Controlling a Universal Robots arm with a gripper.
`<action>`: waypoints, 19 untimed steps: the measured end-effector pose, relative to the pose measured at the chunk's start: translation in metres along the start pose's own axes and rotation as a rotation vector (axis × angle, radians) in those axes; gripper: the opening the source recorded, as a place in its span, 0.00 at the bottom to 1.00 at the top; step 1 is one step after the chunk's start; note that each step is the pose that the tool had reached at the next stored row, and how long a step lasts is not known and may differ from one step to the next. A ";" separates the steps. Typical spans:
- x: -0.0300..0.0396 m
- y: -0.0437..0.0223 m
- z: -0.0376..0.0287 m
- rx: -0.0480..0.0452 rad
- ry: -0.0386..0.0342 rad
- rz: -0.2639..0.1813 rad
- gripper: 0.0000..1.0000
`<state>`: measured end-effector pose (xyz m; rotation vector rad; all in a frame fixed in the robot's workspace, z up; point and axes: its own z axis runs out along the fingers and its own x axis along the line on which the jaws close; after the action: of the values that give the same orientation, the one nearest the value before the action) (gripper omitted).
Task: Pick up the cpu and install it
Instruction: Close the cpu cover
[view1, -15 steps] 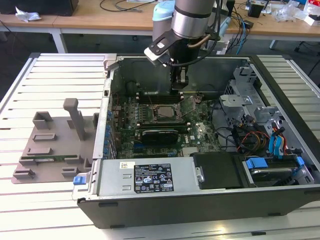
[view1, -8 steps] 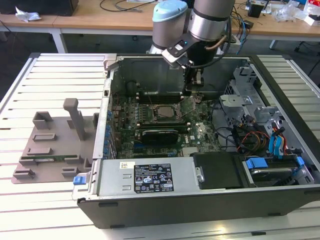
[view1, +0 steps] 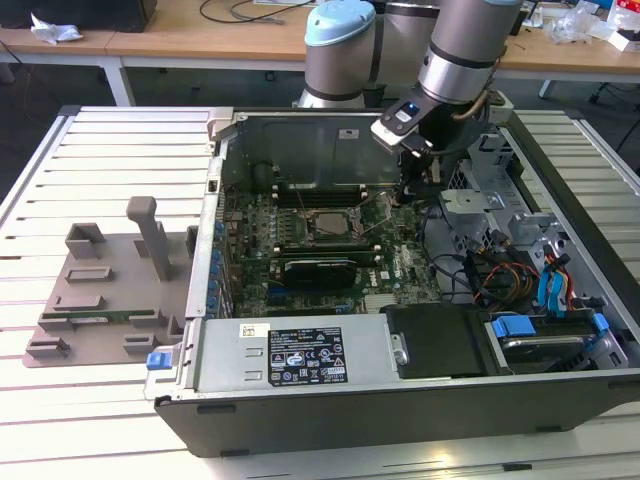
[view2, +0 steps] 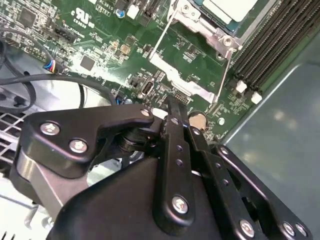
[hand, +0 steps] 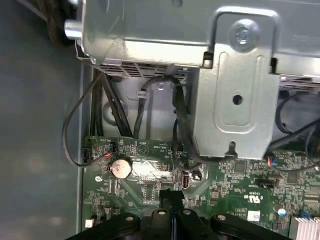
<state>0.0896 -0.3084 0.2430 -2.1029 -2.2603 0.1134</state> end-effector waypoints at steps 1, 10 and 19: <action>0.0000 0.0001 0.0014 0.0001 -0.0002 0.000 0.11; 0.0013 -0.0166 0.0030 -0.0006 0.0007 0.000 0.11; 0.0026 -0.0356 0.0047 -0.0012 0.0006 0.000 0.11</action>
<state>0.0537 -0.3084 0.2416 -2.1032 -2.2606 0.1114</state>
